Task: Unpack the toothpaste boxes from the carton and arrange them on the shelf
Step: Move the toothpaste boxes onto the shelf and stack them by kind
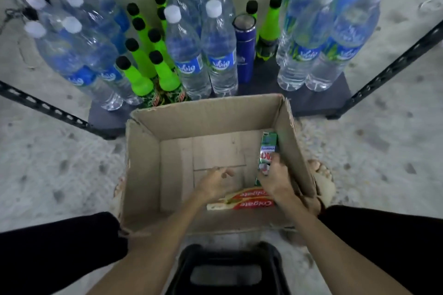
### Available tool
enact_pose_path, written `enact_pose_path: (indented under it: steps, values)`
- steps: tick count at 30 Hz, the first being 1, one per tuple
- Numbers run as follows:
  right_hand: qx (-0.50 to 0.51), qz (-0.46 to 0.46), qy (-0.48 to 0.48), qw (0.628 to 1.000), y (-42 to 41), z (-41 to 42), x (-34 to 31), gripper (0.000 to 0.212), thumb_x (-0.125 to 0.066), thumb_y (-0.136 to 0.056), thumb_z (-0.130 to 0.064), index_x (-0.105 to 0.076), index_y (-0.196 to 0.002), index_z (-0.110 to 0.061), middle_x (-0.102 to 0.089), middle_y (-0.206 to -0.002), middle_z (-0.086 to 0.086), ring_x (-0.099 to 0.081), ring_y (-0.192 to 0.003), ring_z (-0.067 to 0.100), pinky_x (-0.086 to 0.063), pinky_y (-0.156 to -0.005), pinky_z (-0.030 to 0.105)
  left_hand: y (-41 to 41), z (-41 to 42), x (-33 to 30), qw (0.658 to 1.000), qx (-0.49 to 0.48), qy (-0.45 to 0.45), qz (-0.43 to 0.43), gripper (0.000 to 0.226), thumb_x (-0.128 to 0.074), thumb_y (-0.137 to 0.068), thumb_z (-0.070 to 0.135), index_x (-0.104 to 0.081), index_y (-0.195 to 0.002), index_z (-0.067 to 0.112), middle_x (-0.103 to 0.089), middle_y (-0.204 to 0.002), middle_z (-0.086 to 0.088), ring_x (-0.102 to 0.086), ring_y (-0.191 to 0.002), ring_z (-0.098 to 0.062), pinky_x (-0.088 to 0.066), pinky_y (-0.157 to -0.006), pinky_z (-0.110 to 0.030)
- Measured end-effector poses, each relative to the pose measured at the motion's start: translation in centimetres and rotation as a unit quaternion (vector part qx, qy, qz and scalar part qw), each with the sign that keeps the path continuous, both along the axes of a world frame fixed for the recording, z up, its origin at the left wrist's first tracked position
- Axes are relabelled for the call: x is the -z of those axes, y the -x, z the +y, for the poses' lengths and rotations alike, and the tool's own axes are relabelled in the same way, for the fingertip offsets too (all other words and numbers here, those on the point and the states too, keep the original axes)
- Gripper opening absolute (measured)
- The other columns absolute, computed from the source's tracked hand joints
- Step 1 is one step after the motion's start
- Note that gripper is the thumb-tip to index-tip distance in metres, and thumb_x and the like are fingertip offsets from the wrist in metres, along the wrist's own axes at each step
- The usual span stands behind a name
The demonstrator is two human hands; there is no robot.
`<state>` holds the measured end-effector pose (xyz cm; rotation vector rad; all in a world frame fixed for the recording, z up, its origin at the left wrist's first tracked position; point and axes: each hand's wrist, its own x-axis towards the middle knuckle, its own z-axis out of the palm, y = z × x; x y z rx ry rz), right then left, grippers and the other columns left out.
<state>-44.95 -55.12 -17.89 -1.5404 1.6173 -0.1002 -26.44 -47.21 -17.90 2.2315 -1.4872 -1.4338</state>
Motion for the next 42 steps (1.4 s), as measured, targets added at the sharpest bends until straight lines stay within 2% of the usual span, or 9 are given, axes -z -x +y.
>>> enact_pose_path:
  steps: [5, 11, 14, 17, 23, 29, 36, 39, 42]
  values:
    - [0.022, 0.014, -0.032, 0.999, 0.3, 1.3, 3.2, 0.088, -0.073, -0.087, -0.011, -0.020, -0.156, -0.024, -0.057, -0.132, 0.018, -0.060, -0.113, 0.036, -0.050, -0.092, 0.041, 1.3, 2.4, 3.6, 0.996, 0.037, -0.051, 0.064, 0.059, -0.081, -0.080, 0.043, -0.060, -0.131, 0.023, -0.063, -0.127, 0.002, -0.062, -0.112, -0.013, -0.053, -0.101, -0.036]
    - [-0.008, 0.065, 0.002, 0.998, -0.2, 0.0, 5.0, 0.111, -0.079, -0.082, -0.027, 0.001, -0.159, -0.028, -0.045, -0.141, 0.017, -0.045, -0.126, 0.034, -0.041, -0.103, 0.044, 0.4, 2.6, 4.7, 0.994, 0.078, -0.042, 0.060, 0.055, -0.075, -0.088, 0.037, -0.054, -0.137, 0.024, -0.058, -0.132, 0.005, -0.055, -0.117, -0.009, -0.043, -0.093, -0.015]
    - [-0.013, 0.097, 0.051, 0.994, -0.5, -0.7, 5.6, 0.118, -0.087, -0.071, -0.028, -0.009, -0.159, -0.021, -0.056, -0.128, 0.019, -0.053, -0.116, 0.037, -0.047, -0.096, 0.045, -1.6, 3.7, 4.1, 0.997, 0.076, -0.025, 0.009, 0.054, -0.068, -0.092, 0.043, -0.048, -0.140, 0.033, -0.048, -0.140, 0.006, -0.041, -0.130, -0.013, -0.039, -0.109, -0.036]
    - [0.006, 0.045, 0.089, 0.995, -0.5, -0.9, 5.7, 0.108, -0.086, -0.063, -0.025, -0.025, -0.151, -0.023, -0.064, -0.122, 0.014, -0.053, -0.112, 0.035, -0.049, -0.094, 0.048, -4.7, 5.1, 3.6, 0.997, 0.059, 0.016, -0.046, 0.050, -0.066, -0.092, 0.046, -0.045, -0.137, 0.040, -0.047, -0.140, 0.012, -0.038, -0.130, -0.012, -0.034, -0.110, -0.036]
    - [0.000, 0.007, 0.150, 0.989, -1.8, -0.6, 3.6, 0.079, -0.079, -0.069, -0.034, -0.045, -0.140, -0.023, -0.064, -0.124, 0.007, -0.052, -0.110, 0.032, -0.044, -0.094, 0.046, -6.9, 5.4, 1.1, 0.987, 0.043, 0.110, -0.112, 0.046, -0.066, -0.091, 0.048, -0.048, -0.133, 0.038, -0.053, -0.128, 0.013, -0.044, -0.116, -0.010, -0.028, -0.089, -0.030]
    - [-0.074, 0.008, 0.249, 0.966, -1.1, 0.3, -0.8, 0.066, -0.075, -0.073, -0.035, -0.054, -0.134, -0.022, -0.065, -0.124, -0.002, -0.052, -0.108, 0.027, -0.038, -0.085, 0.043, -6.3, 5.8, -2.8, 0.960, 0.067, 0.207, -0.175, 0.051, -0.053, -0.083, 0.073, -0.055, -0.124, 0.043, -0.054, -0.114, 0.022, -0.046, -0.109, -0.010, -0.022, -0.098, -0.033]
    - [-0.057, -0.129, 0.291, 0.946, -0.3, -0.7, -11.5, 0.060, -0.076, -0.071, -0.031, -0.055, -0.127, -0.040, -0.055, -0.115, -0.028, -0.045, -0.113, 0.009, -0.038, -0.096, 0.037, -6.8, 6.2, -11.1, 0.944, 0.045, 0.272, -0.181, 0.056, -0.056, -0.080, 0.075, -0.053, -0.129, 0.048, -0.052, -0.124, 0.029, -0.044, -0.116, -0.002, -0.030, -0.097, -0.039]
    - [-0.070, -0.164, 0.330, 0.927, 0.0, -1.7, -17.1, 0.058, -0.071, -0.069, -0.046, -0.058, -0.125, -0.039, -0.059, -0.114, -0.024, -0.048, -0.110, 0.009, -0.033, -0.095, 0.024, -7.0, 4.9, -16.6, 0.925, 0.039, 0.322, -0.196, 0.054, -0.061, -0.080, 0.072, -0.054, -0.129, 0.049, -0.051, -0.122, 0.034, -0.041, -0.116, 0.004, -0.025, -0.092, -0.033]
    - [-0.089, -0.207, 0.360, 0.905, 0.5, -2.3, -24.0, 0.057, -0.078, -0.073, -0.042, -0.060, -0.127, -0.040, -0.059, -0.113, -0.020, -0.050, -0.109, 0.011, -0.041, -0.099, 0.036, -7.5, 3.8, -22.7, 0.907, 0.031, 0.369, -0.201, 0.055, -0.061, -0.078, 0.073, -0.055, -0.127, 0.048, -0.050, -0.119, 0.037, -0.037, -0.114, 0.009, -0.026, -0.094, -0.032]
